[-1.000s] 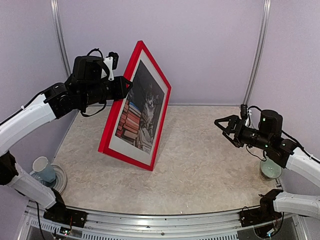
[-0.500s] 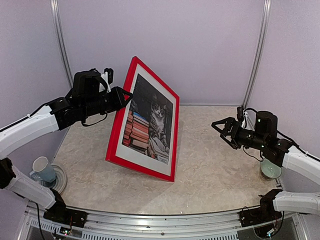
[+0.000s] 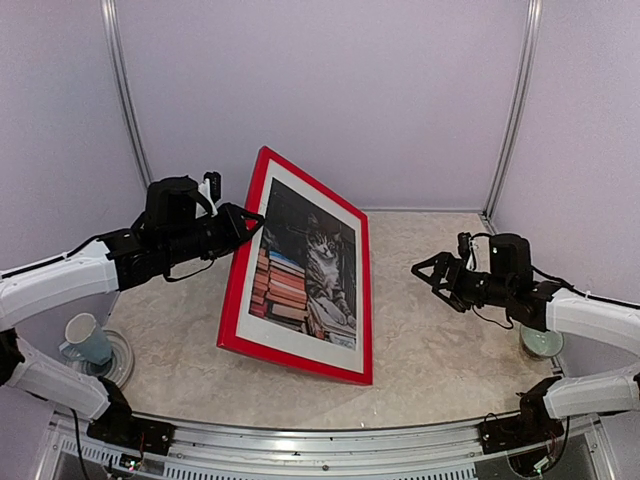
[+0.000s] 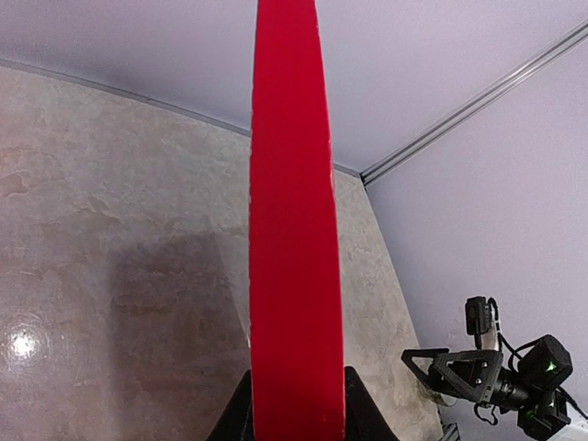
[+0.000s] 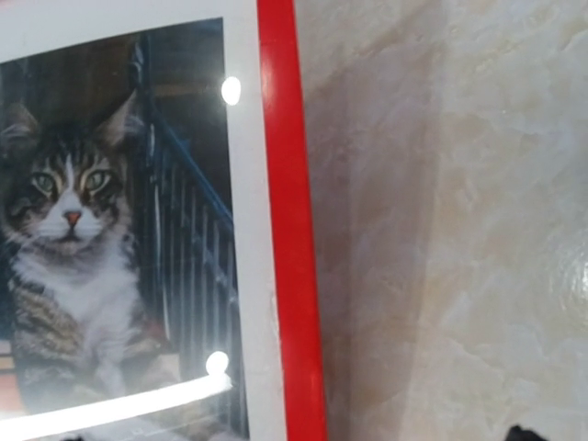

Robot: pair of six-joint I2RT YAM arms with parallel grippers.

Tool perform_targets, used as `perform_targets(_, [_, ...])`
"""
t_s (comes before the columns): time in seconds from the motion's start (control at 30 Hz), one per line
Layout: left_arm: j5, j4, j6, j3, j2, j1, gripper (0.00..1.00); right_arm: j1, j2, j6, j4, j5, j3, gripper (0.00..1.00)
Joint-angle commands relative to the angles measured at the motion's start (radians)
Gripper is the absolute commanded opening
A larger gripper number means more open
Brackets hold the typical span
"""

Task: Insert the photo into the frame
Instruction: Turn over the photo frame.

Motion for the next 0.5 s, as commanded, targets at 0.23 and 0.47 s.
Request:
perform_targets(0.23, [0.046, 0.148, 0.039, -0.094, 0.003, 0.01, 0.0, -0.022, 0.234, -0.027, 0.258, -0.091, -0.026, 0.99])
perform_targets(0.47, [0.11, 0.235, -0.014, -0.157, 0.025, 0.028, 0.0, -0.024, 0.484, -0.014, 0.47, -0.212, 0.013, 0.99])
